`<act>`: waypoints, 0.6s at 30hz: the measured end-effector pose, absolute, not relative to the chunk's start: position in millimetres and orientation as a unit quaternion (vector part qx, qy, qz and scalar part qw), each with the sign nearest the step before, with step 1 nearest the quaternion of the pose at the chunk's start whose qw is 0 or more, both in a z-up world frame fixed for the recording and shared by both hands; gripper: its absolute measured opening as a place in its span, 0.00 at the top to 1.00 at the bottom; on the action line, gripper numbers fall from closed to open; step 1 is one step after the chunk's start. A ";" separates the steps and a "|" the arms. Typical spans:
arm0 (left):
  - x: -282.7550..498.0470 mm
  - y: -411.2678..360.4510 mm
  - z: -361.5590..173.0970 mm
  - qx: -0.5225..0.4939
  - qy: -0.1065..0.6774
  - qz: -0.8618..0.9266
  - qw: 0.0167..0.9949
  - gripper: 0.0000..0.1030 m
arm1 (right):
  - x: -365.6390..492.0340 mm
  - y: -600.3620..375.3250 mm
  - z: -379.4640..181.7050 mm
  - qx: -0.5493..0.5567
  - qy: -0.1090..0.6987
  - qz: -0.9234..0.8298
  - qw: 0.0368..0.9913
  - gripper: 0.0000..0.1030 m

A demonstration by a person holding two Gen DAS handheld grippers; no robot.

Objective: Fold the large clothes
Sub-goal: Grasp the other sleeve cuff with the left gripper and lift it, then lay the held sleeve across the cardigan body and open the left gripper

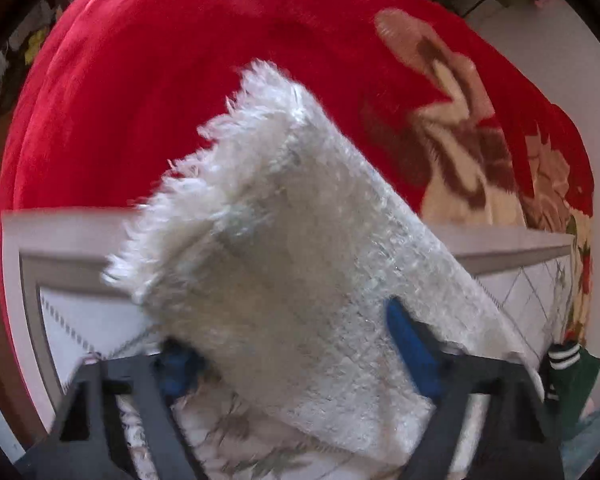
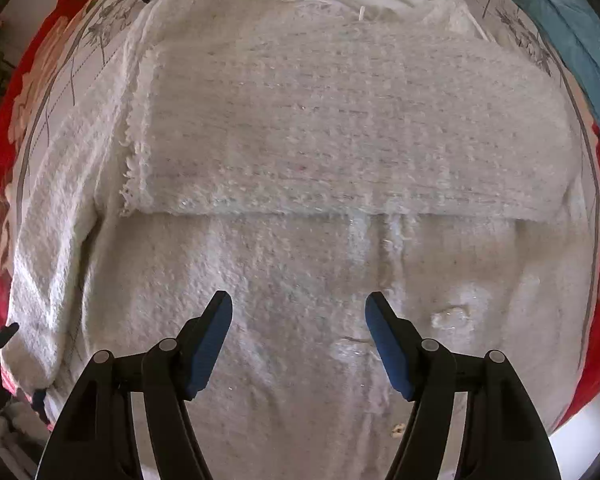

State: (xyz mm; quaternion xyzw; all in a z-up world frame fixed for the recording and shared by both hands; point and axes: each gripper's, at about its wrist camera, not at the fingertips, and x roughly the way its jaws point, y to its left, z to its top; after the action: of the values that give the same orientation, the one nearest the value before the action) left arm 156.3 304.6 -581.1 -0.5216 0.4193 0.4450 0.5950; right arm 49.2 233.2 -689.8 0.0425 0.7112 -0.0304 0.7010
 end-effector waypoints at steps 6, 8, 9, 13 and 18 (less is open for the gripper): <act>199.0 300.4 -534.5 -0.393 0.423 0.453 0.679 0.88 | 55.4 237.8 -686.1 0.010 0.693 -0.062 0.718 0.31; 214.9 287.6 -505.9 -0.332 0.421 0.444 0.718 0.89 | 62.8 236.0 -684.8 -0.009 0.684 -0.069 0.726 0.28; 216.8 284.5 -493.7 -0.307 0.420 0.439 0.733 0.89 | 65.8 235.2 -684.0 -0.016 0.680 -0.073 0.729 0.28; 253.0 250.1 -443.9 -0.204 0.414 0.395 0.795 0.89 | 80.5 218.3 -681.2 -0.001 0.674 -0.073 0.735 0.28; 308.7 133.2 -400.4 -0.113 0.421 0.285 0.853 0.89 | 94.0 152.4 -662.5 0.047 0.671 -0.076 0.736 0.28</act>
State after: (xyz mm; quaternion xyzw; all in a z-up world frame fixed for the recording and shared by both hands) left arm 308.7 133.2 -400.4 -0.1129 0.4215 0.2851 0.8534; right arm 94.0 152.4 -662.5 0.0471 0.6710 -0.0757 0.7360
